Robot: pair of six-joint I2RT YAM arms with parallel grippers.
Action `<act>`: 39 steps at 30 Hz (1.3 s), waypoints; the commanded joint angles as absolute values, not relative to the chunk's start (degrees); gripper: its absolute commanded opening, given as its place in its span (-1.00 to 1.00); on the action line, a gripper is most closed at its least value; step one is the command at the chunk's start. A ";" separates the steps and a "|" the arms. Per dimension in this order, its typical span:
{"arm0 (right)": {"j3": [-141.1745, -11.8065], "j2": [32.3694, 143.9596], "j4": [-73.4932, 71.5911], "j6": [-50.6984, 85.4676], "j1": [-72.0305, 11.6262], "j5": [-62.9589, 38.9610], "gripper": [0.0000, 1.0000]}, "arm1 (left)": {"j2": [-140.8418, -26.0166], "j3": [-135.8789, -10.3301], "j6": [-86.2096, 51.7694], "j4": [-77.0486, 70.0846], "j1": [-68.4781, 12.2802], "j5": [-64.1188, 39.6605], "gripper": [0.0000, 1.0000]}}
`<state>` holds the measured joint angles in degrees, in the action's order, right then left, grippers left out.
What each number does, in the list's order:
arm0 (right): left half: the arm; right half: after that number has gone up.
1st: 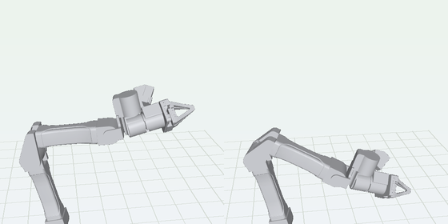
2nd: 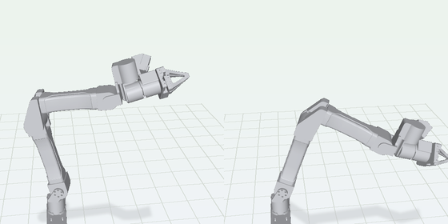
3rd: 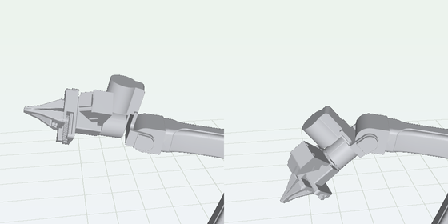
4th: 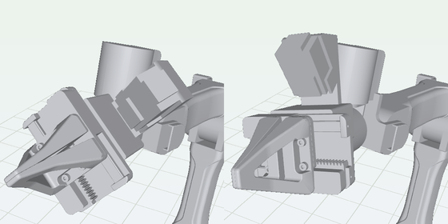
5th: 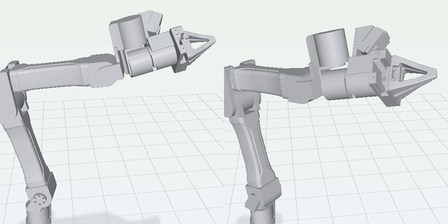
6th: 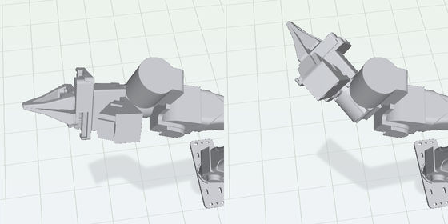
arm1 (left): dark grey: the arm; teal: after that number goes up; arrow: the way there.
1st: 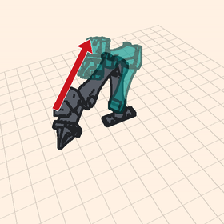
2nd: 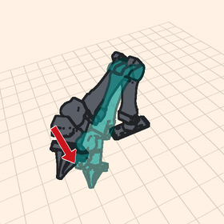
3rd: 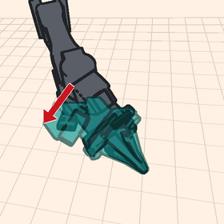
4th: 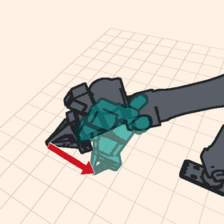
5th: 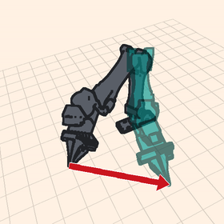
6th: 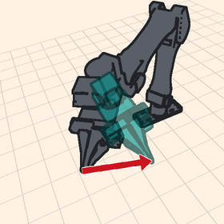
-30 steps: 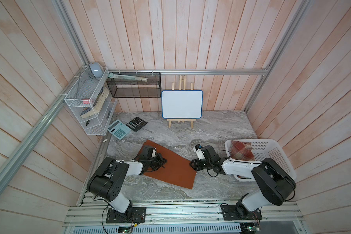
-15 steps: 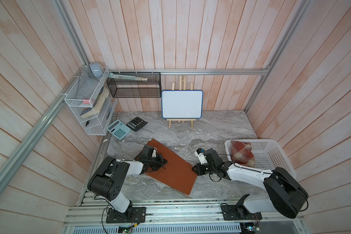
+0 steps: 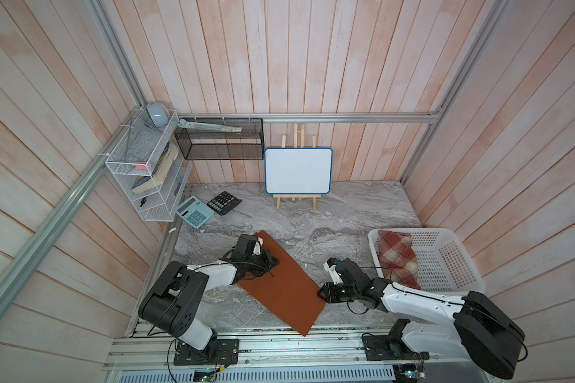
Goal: Roll up the skirts
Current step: Roll the skirt at the center of the board.
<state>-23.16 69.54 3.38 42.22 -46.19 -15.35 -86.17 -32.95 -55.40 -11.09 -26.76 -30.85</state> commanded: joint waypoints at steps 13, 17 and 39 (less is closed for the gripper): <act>-19.79 63.36 11.68 43.18 -46.32 -12.02 -0.11 | -89.53 -21.98 -59.05 -19.60 -32.91 -33.05 -1.00; -17.70 64.42 10.69 43.65 -47.38 -12.85 -0.11 | -91.18 -22.46 -57.76 -19.04 -32.94 -32.33 -1.00; -13.42 61.00 -7.21 49.30 -50.22 -26.18 -0.83 | -95.01 -23.81 -58.99 -22.80 -32.08 -33.64 -1.00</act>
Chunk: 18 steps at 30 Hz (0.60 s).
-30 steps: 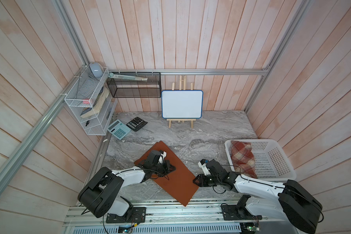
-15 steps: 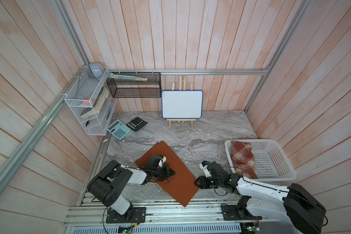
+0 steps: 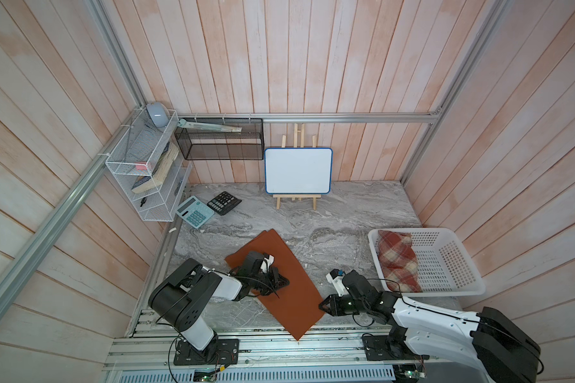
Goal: Roll up the skirts
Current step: Roll the skirt at the center of the board.
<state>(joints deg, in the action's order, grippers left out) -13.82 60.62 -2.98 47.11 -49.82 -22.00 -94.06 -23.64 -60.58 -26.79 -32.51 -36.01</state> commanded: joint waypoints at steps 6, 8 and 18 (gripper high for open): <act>-16.20 60.84 -11.09 52.88 -50.10 -31.84 -0.97 | -96.00 -25.26 -57.50 -21.66 -32.08 -33.76 -1.00; -17.41 61.31 -11.33 55.02 -49.61 -30.85 -0.97 | -96.40 -25.53 -57.06 -21.40 -32.04 -33.66 -1.00; -27.11 72.33 -14.73 60.16 -47.81 -30.63 -0.85 | -98.03 -25.49 -56.36 -22.39 -32.05 -34.19 -1.00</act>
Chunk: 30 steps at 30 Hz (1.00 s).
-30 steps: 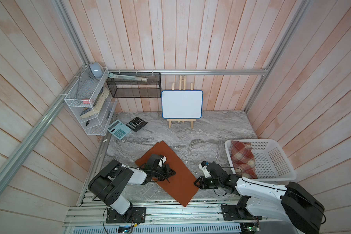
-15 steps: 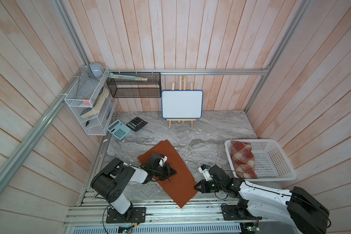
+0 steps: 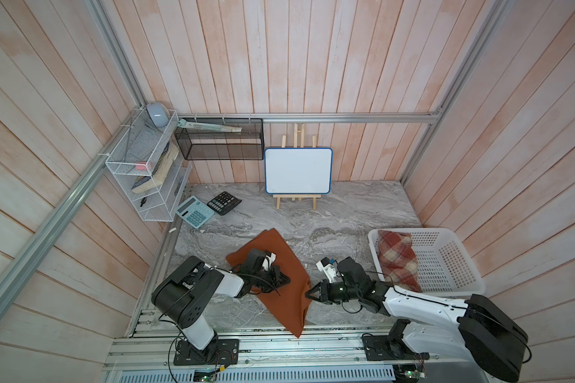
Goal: Roll up the skirts
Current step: Roll the skirt at the center of the board.
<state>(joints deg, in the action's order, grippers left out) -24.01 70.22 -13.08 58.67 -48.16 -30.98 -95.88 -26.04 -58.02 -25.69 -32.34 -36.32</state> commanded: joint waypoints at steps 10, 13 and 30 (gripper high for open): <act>-30.50 81.71 -16.23 59.56 -47.11 -26.72 -0.66 | -97.31 -24.61 -56.69 -23.52 -32.04 -35.01 -1.00; -31.54 84.86 -19.26 60.03 -47.02 -27.91 -0.66 | -96.47 -24.34 -56.77 -23.30 -31.97 -35.07 -1.00; -34.39 95.68 -21.86 60.12 -47.10 -25.91 -0.60 | -71.02 -24.08 -53.94 -4.99 -29.42 -24.32 -0.58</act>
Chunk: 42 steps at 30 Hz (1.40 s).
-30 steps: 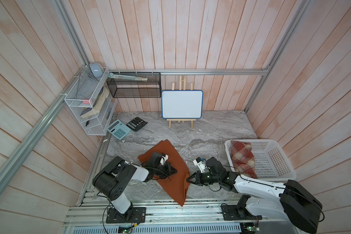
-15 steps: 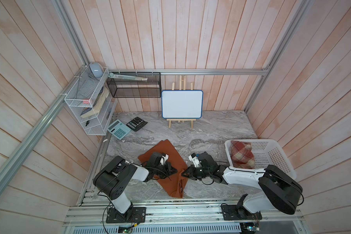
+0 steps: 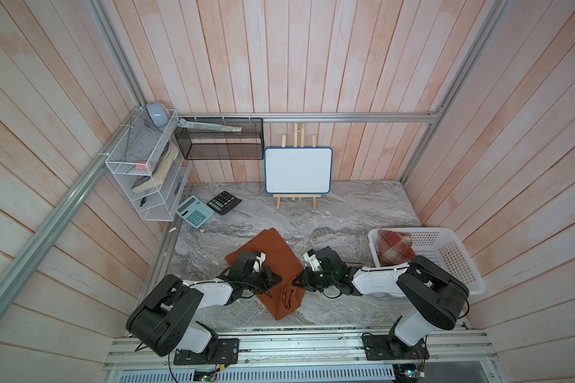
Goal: Roll up the skirts
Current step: Roll the skirt at the center of the board.
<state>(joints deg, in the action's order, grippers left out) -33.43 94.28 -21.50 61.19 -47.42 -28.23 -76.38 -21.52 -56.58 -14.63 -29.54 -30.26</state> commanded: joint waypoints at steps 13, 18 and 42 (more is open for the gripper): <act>-36.15 98.32 -22.92 61.08 -47.35 -24.52 -0.42 | -55.63 -25.14 -49.04 11.42 -42.35 -31.72 -1.00; -35.98 98.65 -23.52 62.03 -47.43 -24.63 -0.40 | -55.81 -25.29 -49.93 8.28 -50.05 -32.65 -1.00; -35.74 92.38 -22.93 61.25 -48.45 -23.84 -0.23 | -73.81 -20.42 -56.51 0.18 -52.78 -3.30 -1.00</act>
<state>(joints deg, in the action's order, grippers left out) -35.44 95.77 -23.77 61.93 -48.10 -25.78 -72.47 -22.15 -55.16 0.89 -53.21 -5.41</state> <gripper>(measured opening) 0.373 0.040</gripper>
